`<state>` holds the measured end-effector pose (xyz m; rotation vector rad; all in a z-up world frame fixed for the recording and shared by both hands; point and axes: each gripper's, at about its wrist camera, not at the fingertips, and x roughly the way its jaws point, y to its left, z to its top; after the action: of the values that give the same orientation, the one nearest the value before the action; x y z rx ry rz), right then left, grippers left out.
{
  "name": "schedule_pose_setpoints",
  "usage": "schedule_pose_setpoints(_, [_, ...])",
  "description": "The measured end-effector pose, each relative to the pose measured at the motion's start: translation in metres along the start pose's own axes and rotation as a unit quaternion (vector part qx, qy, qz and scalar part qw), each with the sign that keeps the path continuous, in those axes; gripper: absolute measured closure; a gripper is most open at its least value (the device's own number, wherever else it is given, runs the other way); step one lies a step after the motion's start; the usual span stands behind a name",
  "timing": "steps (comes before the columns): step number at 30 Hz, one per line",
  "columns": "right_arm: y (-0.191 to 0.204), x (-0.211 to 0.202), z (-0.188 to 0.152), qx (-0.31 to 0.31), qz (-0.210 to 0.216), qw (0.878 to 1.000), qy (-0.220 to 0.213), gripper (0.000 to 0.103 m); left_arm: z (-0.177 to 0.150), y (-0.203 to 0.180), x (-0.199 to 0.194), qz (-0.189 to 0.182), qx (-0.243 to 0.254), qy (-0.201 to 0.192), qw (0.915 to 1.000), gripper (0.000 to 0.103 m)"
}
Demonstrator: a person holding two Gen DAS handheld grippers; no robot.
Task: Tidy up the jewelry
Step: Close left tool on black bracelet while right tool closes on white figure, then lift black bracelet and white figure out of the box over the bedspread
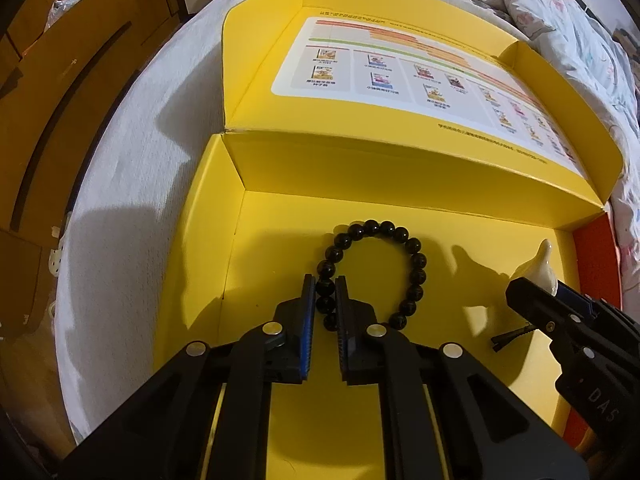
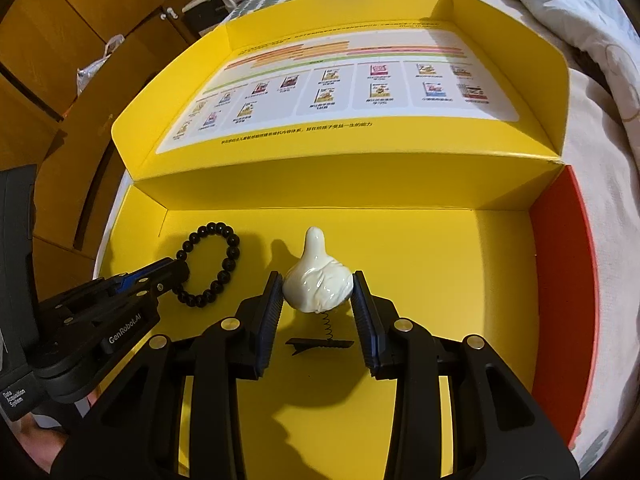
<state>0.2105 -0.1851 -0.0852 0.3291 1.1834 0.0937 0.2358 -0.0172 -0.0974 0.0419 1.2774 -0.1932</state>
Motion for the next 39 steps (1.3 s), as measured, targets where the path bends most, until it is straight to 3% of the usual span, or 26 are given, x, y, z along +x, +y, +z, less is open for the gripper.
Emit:
schedule_pose_setpoints(20, [-0.006, -0.049, -0.002, 0.022, 0.018, 0.999, -0.034, 0.067, -0.005, -0.004, -0.062, -0.045, -0.002, -0.046, 0.9979, 0.093])
schedule_pose_setpoints(39, [0.001, -0.148, -0.039, 0.026, 0.020, 0.996, -0.080, 0.067, -0.038, -0.020, -0.155, -0.049, 0.030, -0.100, 0.9933, 0.093])
